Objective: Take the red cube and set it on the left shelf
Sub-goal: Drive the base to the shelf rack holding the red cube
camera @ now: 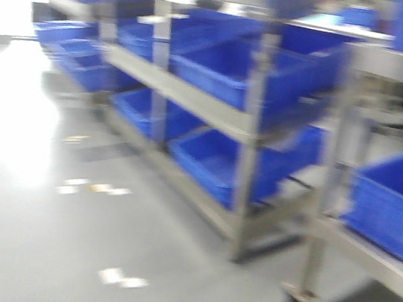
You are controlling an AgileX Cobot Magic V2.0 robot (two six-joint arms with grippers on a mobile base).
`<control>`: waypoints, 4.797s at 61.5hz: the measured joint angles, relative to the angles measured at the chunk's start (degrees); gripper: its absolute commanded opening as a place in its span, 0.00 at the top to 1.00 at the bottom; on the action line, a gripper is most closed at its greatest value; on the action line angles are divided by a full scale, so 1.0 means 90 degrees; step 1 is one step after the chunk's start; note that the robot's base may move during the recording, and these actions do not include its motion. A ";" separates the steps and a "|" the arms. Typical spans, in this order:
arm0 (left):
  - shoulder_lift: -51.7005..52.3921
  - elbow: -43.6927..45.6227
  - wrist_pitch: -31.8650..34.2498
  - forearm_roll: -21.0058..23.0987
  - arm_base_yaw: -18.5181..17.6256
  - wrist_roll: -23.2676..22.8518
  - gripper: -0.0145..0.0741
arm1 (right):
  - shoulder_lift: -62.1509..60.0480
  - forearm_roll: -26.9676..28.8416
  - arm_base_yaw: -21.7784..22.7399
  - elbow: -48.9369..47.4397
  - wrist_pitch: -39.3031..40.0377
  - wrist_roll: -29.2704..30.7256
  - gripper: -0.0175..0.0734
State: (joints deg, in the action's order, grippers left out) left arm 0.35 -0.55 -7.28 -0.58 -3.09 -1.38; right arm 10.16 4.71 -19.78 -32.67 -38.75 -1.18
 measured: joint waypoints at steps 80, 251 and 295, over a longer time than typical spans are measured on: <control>0.0000 0.0000 0.0000 0.0000 0.0000 0.0000 0.72 | 0.0000 0.0000 0.0000 0.0000 0.0000 0.0000 0.62; 0.0000 0.0000 0.0000 0.0000 0.0000 0.0000 0.72 | 0.0000 -0.0012 -0.0003 0.0010 0.0000 0.0000 0.62; 0.0000 0.0000 0.0000 0.0000 0.0000 0.0000 0.72 | 0.0000 -0.0012 -0.0003 0.0010 0.0000 0.0000 0.62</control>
State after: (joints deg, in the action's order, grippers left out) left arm 0.35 -0.55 -7.28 -0.58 -3.09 -1.38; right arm 10.16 4.60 -19.80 -32.58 -38.75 -1.18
